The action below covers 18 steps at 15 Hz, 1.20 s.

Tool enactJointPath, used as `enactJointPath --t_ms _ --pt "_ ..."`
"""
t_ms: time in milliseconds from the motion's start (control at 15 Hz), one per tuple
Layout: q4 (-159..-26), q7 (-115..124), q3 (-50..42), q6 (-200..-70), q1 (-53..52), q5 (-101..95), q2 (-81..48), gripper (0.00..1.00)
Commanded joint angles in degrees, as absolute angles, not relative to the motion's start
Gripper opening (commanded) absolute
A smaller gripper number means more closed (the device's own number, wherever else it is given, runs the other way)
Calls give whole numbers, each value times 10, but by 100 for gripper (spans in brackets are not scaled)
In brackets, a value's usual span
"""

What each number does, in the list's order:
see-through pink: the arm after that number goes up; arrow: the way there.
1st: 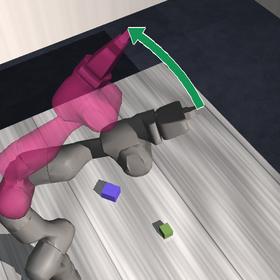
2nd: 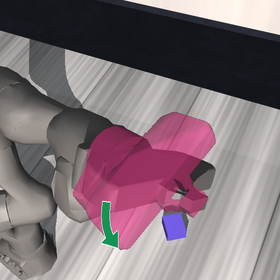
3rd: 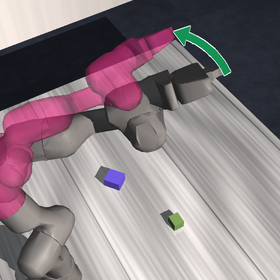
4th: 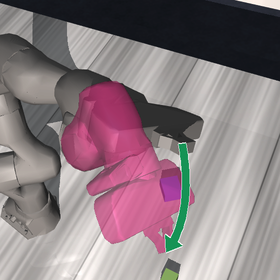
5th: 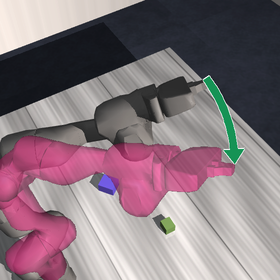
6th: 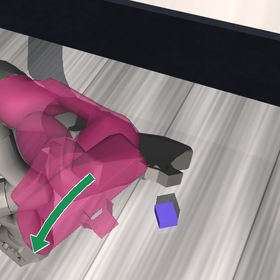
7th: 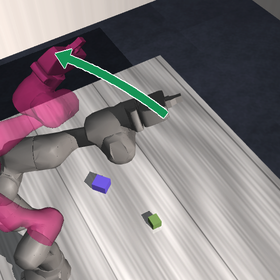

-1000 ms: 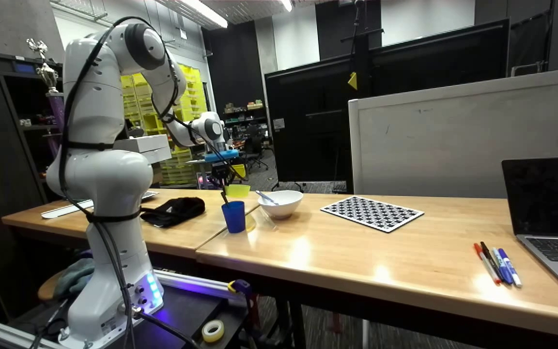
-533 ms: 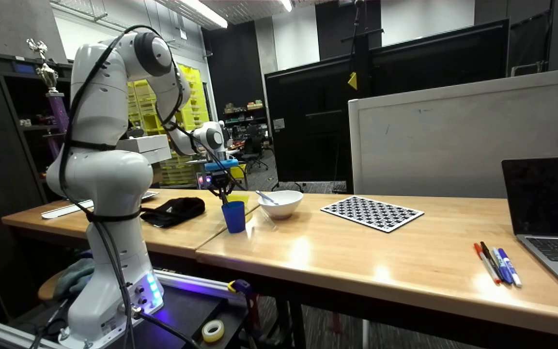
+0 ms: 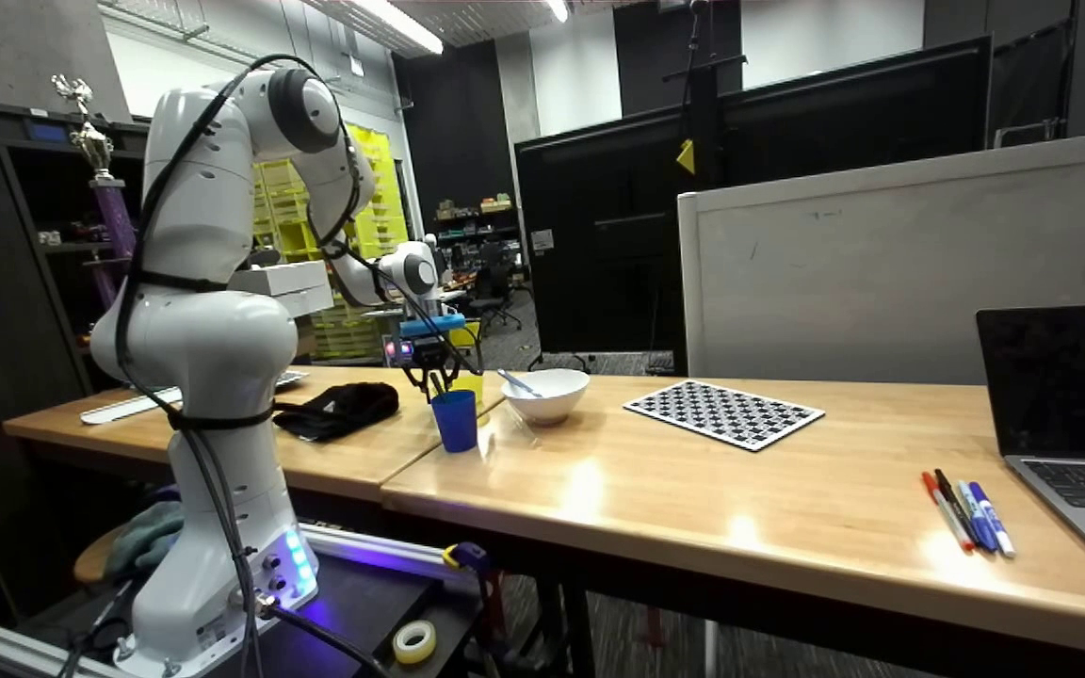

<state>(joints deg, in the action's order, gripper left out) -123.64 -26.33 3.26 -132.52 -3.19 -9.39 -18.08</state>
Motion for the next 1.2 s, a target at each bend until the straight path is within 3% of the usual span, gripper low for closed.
enactJointPath --t_ms 0,200,333,1133 --pt "-1239 -248 37 -1314 -27 -108 -167 73" --pt "-1260 -238 32 -1313 -25 -118 -134 93" --pt "-1281 -229 28 -1312 -23 -130 -103 100" --pt "-1382 -193 -10 -1176 12 -157 105 100"
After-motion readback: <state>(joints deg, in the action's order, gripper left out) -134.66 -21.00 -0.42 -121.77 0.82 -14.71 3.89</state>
